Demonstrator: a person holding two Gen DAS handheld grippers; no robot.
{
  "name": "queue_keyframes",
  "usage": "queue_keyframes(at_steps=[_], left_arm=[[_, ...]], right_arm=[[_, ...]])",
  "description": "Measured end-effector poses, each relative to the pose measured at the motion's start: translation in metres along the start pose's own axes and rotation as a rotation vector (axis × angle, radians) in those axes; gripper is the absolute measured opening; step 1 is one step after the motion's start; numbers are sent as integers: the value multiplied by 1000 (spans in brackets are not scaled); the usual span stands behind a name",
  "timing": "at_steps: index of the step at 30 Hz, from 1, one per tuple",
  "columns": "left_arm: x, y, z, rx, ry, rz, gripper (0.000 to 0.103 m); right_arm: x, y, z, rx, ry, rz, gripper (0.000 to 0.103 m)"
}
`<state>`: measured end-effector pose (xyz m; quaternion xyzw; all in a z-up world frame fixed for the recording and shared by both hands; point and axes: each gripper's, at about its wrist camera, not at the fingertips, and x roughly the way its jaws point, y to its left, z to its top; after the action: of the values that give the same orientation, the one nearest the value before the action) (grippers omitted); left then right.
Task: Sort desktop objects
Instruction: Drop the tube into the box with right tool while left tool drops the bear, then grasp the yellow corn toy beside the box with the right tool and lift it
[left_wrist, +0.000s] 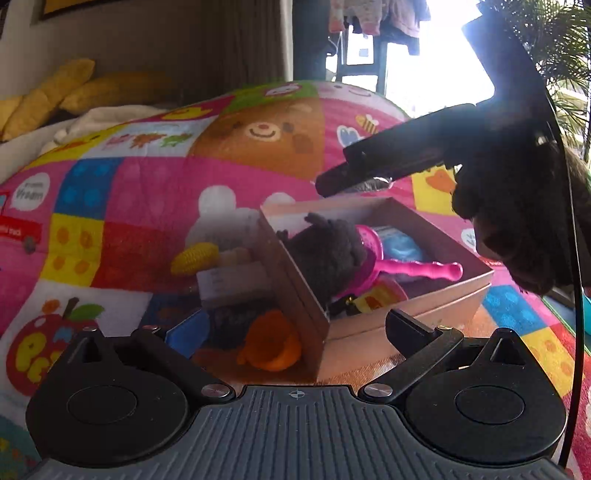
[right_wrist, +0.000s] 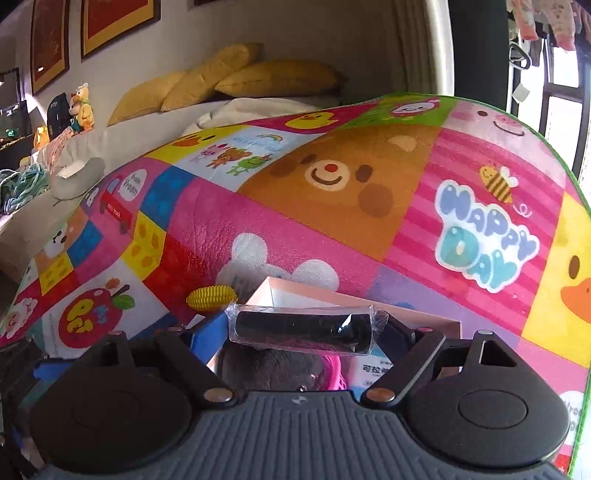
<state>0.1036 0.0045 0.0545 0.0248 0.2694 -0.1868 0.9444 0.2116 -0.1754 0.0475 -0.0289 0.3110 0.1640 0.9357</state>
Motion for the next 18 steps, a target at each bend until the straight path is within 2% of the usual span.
queue_keyframes(at_steps=[3,6,7,8,12,15,16,17,18], left_arm=[[-6,9,-12,-19,13,2,103],[-3,16,-16,-47,27,5,103],[-1,17,-16,-56,28,4,103],[0,18,-15,-62,26,3,103],[-3,17,-15,-43,9,-1,103],[2,19,-19,-21,23,61,103],[4,21,-20,-22,30,93,103],[6,25,-21,-27,36,117,103],[7,29,-22,-38,40,136,103]], right_arm=[[8,-4,4,25,35,6,86],[11,-14,8,61,22,-46,87],[12,-21,10,91,12,-40,92],[15,-27,14,119,12,-44,103],[9,-39,24,186,2,-53,103],[-3,-28,24,157,-35,-48,103],[-5,-22,24,138,-44,-46,96],[-7,-12,24,99,-49,-46,82],[-5,-1,25,52,-37,-43,73]])
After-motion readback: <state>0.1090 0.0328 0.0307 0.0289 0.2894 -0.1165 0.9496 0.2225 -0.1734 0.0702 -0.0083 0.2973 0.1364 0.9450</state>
